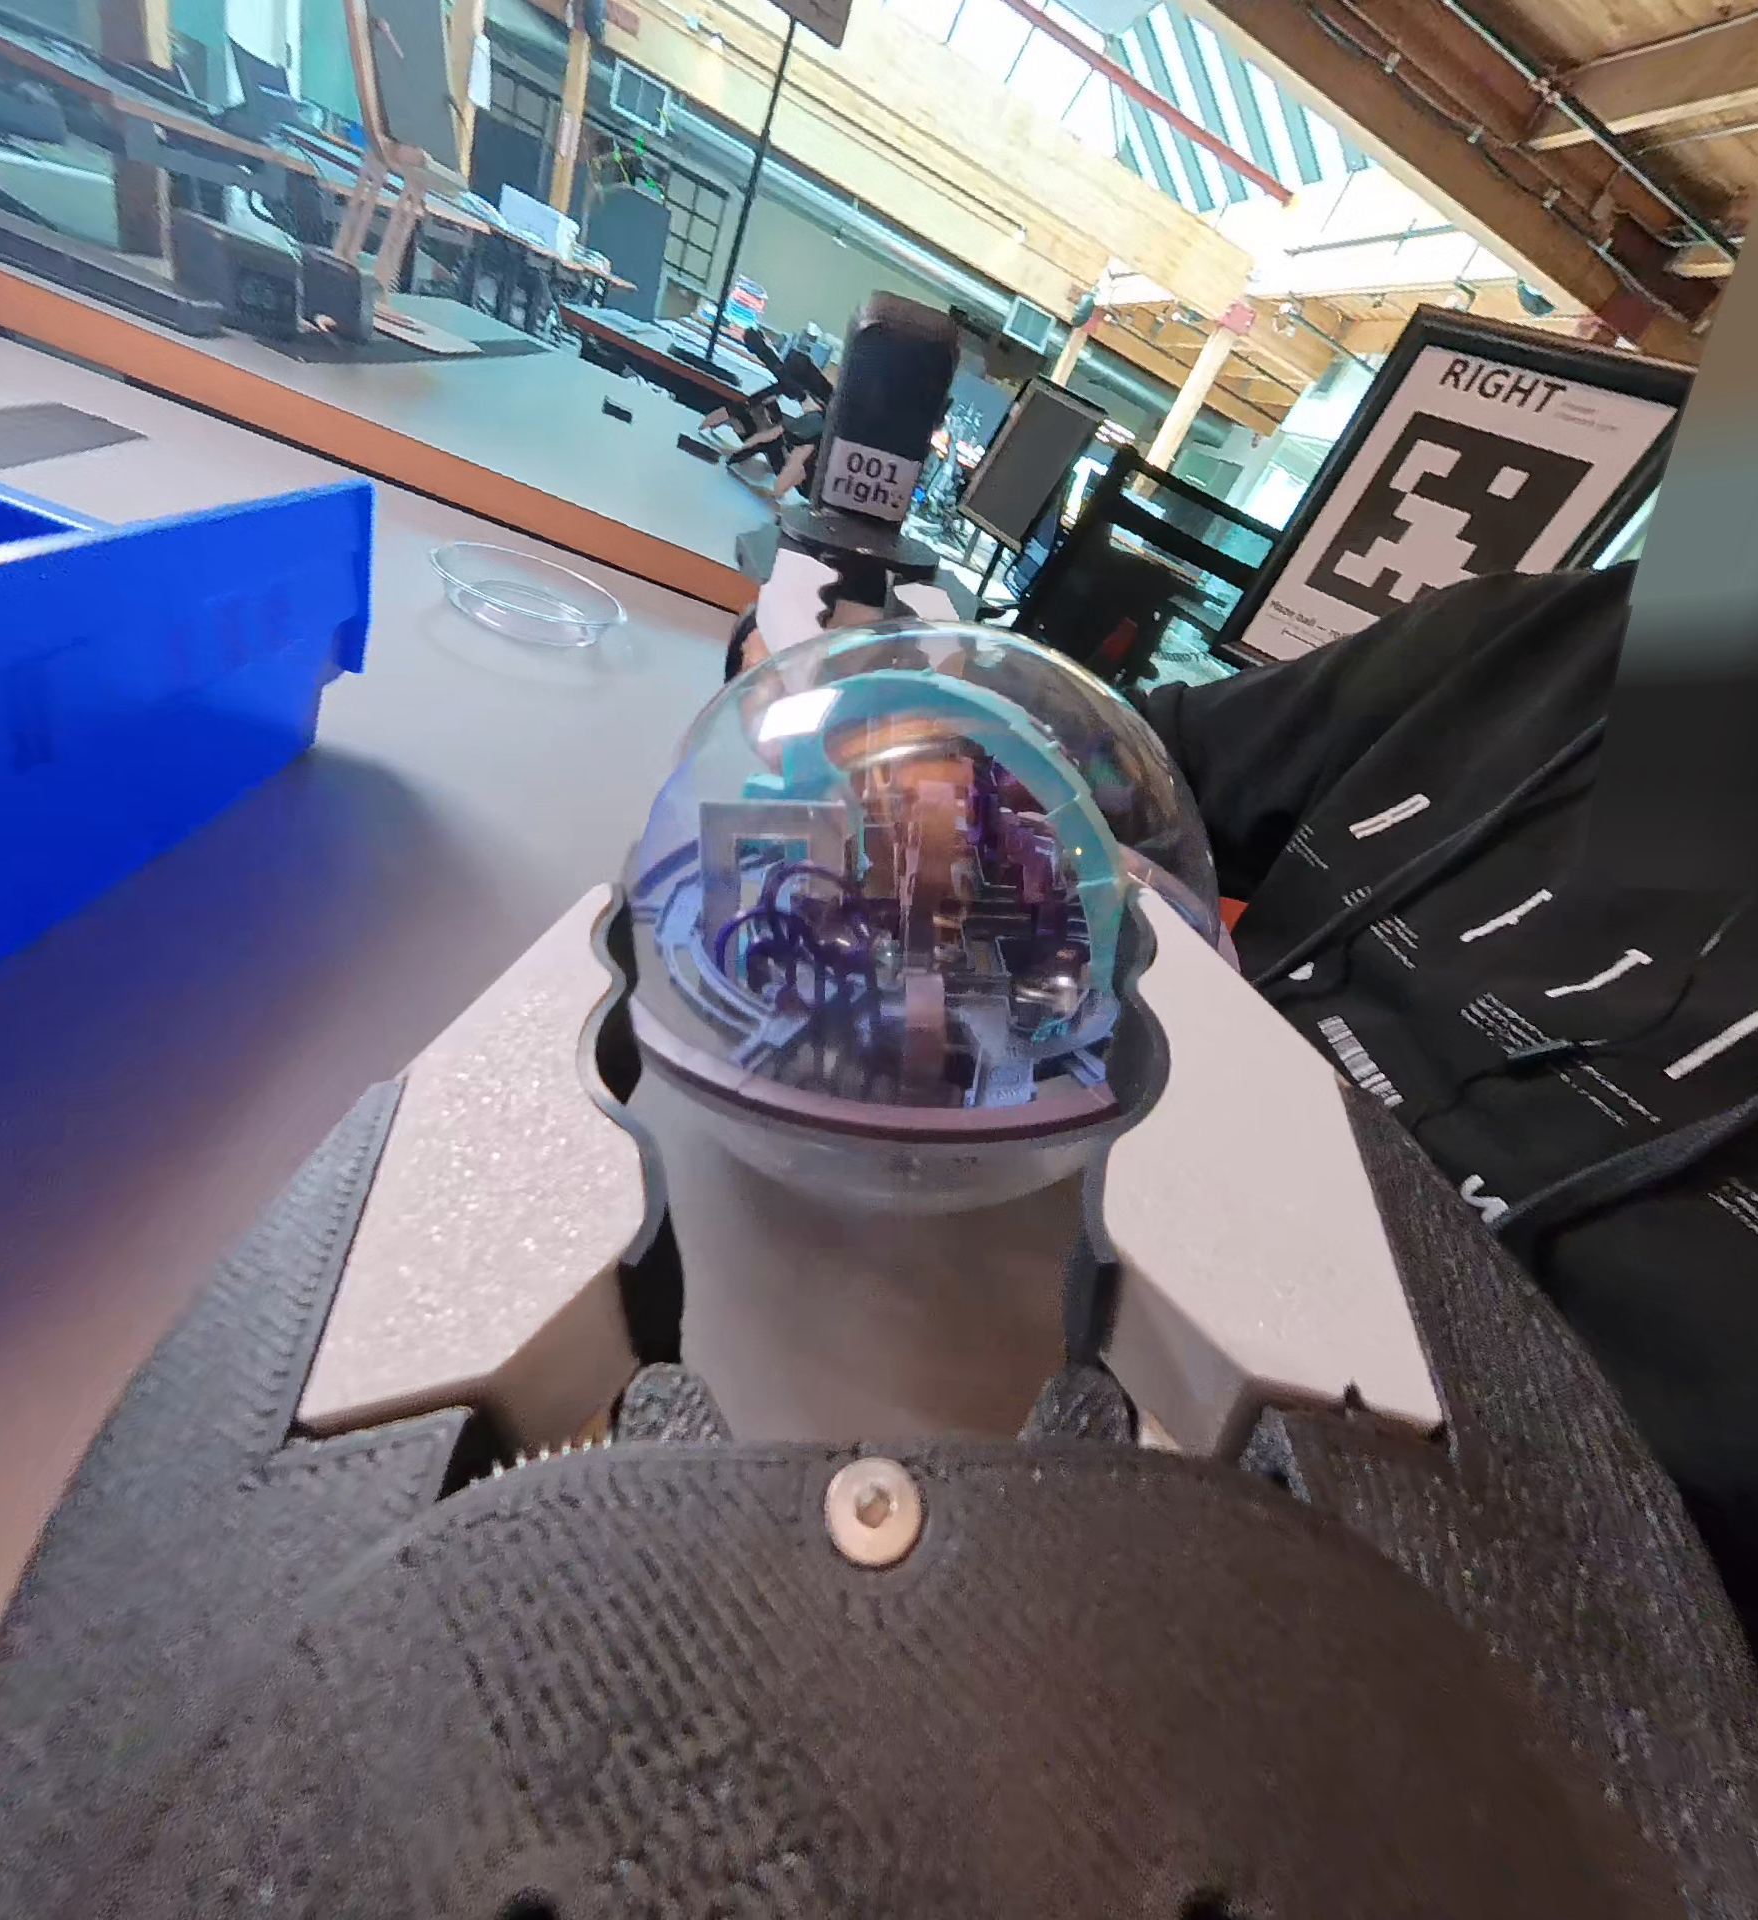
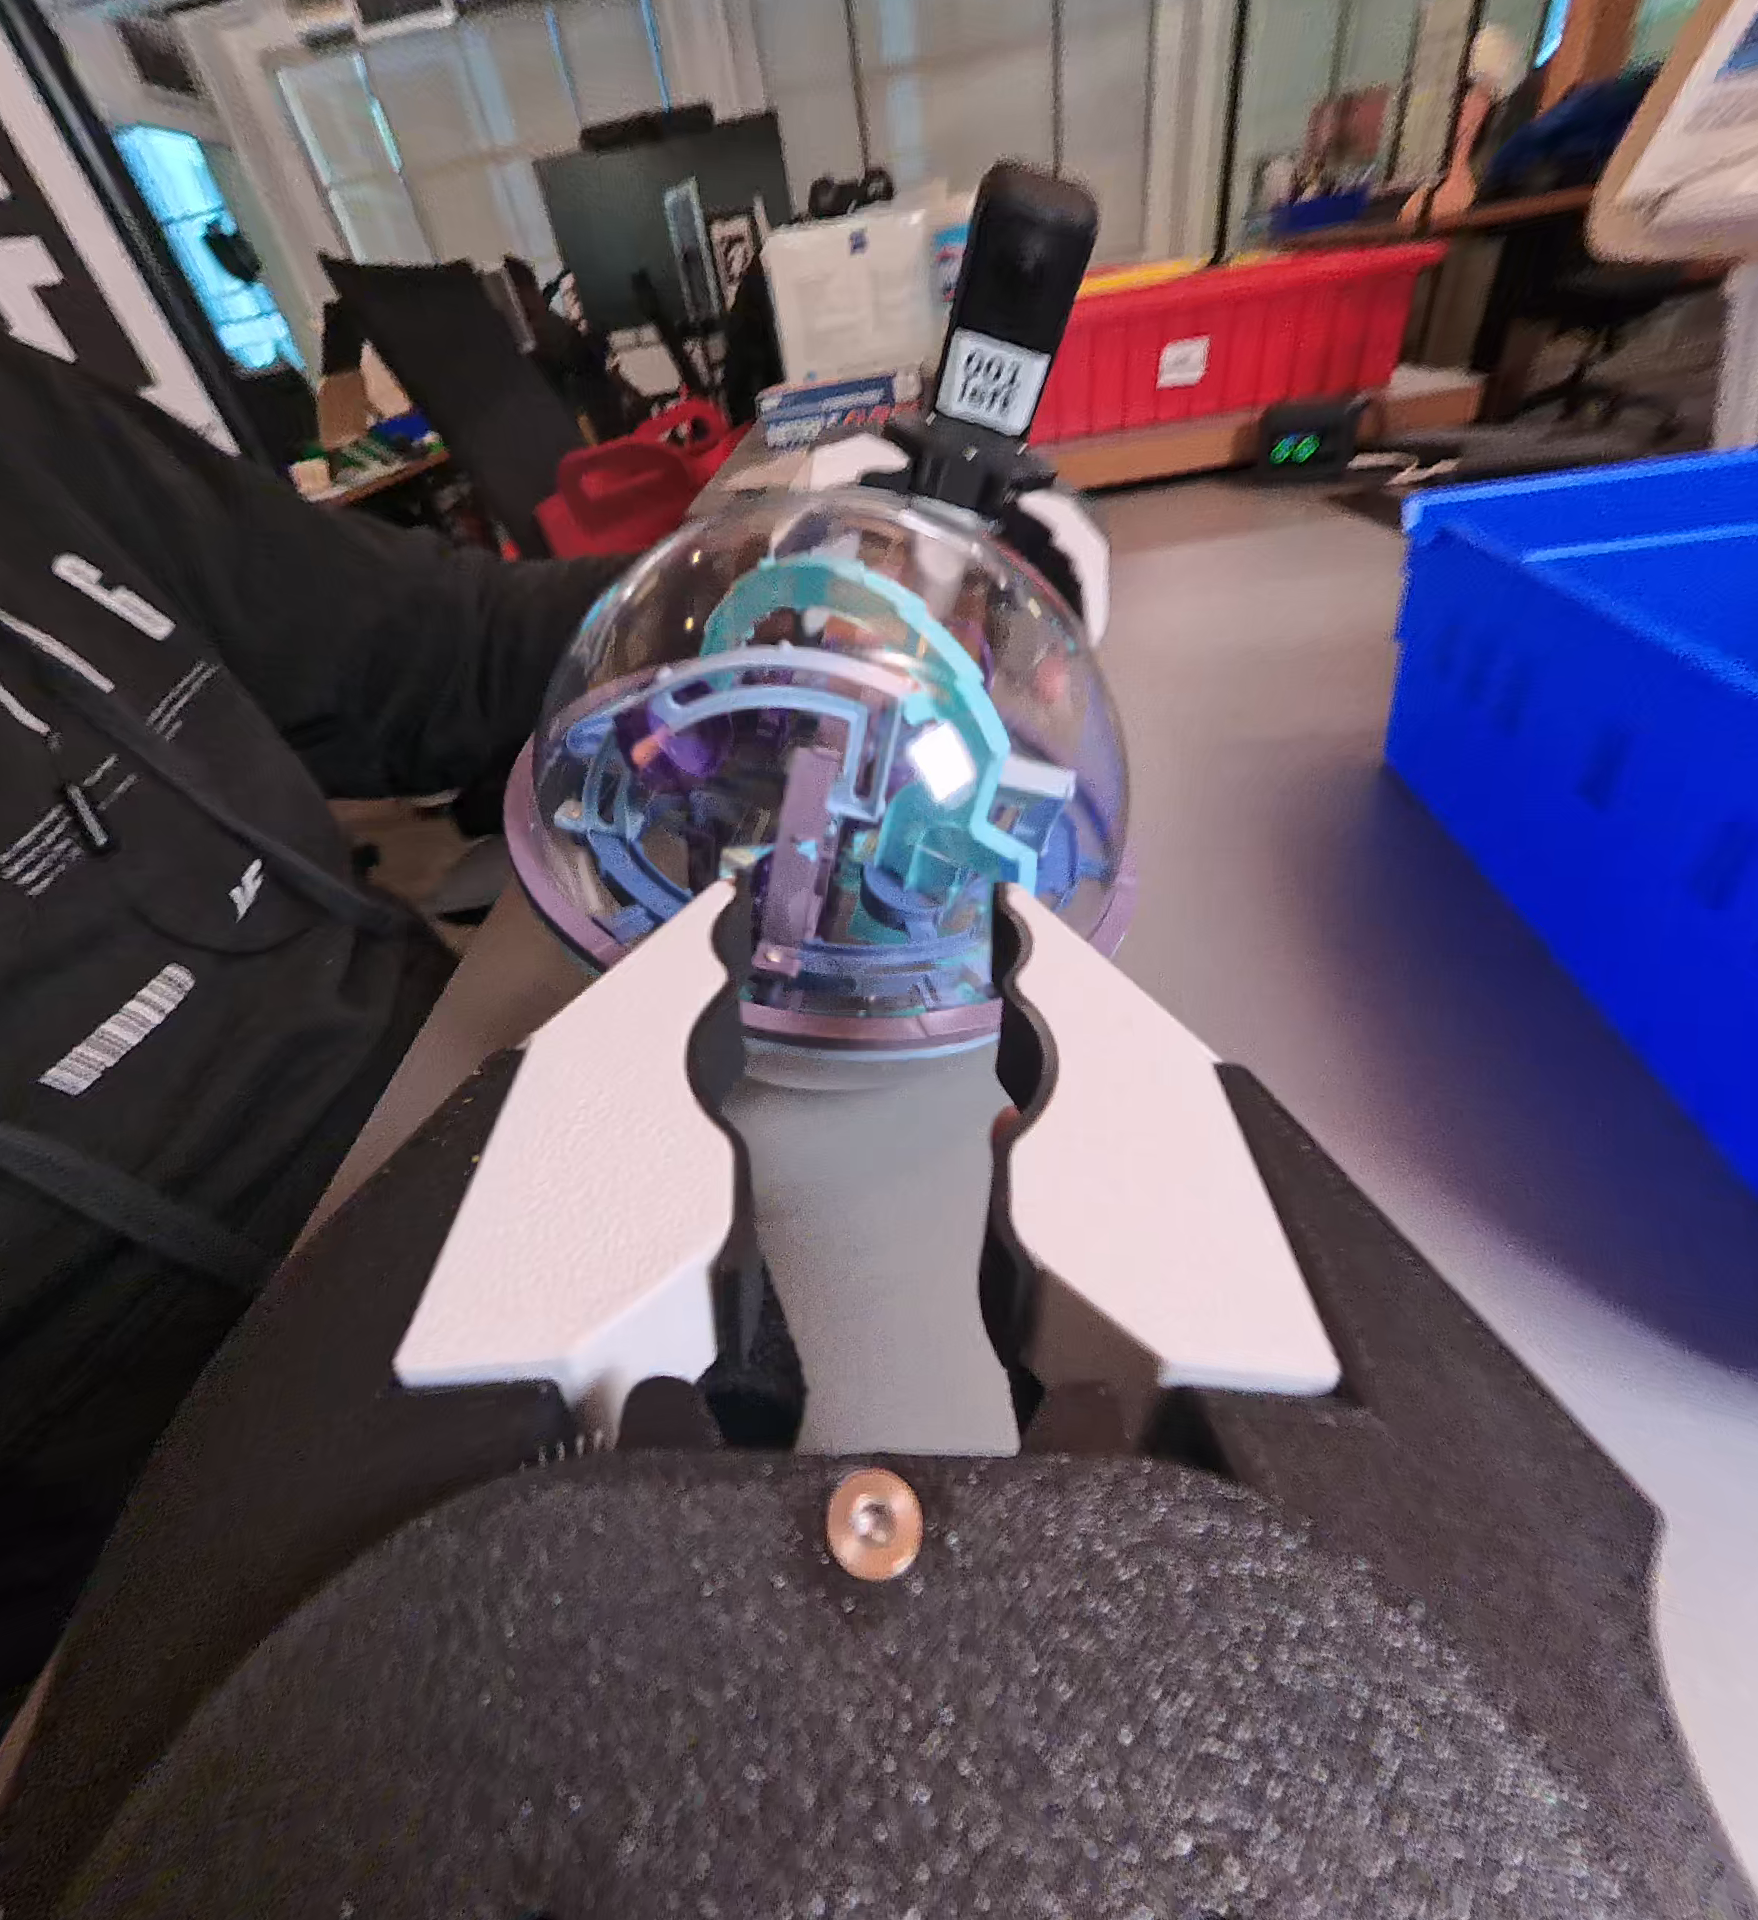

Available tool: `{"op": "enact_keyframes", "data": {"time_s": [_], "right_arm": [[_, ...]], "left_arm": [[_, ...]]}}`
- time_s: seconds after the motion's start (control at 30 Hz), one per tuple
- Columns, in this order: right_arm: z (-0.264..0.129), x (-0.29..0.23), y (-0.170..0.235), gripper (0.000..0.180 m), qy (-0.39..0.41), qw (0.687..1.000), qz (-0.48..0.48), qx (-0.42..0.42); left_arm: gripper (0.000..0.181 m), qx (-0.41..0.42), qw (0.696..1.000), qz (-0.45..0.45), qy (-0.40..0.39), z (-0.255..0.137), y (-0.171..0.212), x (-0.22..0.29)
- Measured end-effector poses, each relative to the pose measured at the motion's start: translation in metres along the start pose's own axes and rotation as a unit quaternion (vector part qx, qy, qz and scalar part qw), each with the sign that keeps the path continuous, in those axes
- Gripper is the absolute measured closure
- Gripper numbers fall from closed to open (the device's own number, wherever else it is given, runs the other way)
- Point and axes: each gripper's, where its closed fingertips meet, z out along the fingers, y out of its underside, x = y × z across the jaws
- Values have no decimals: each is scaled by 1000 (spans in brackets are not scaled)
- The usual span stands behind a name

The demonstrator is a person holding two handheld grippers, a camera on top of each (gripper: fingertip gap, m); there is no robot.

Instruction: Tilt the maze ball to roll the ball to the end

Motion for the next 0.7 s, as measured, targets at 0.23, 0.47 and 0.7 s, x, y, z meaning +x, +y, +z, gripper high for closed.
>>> {"op": "enact_keyframes", "data": {"time_s": [0.23,0.47,0.7], "right_arm": [[14,-24,27,102,-57,996,2,-75],[14,-20,30,96,-47,995,4,-88],[16,-24,50,91,-68,987,46,-135]], "left_arm": [[57,-90,995,-4,44,15,33,21],[57,-134,988,-31,73,21,50,31],[74,-92,994,15,51,19,33,23]]}}
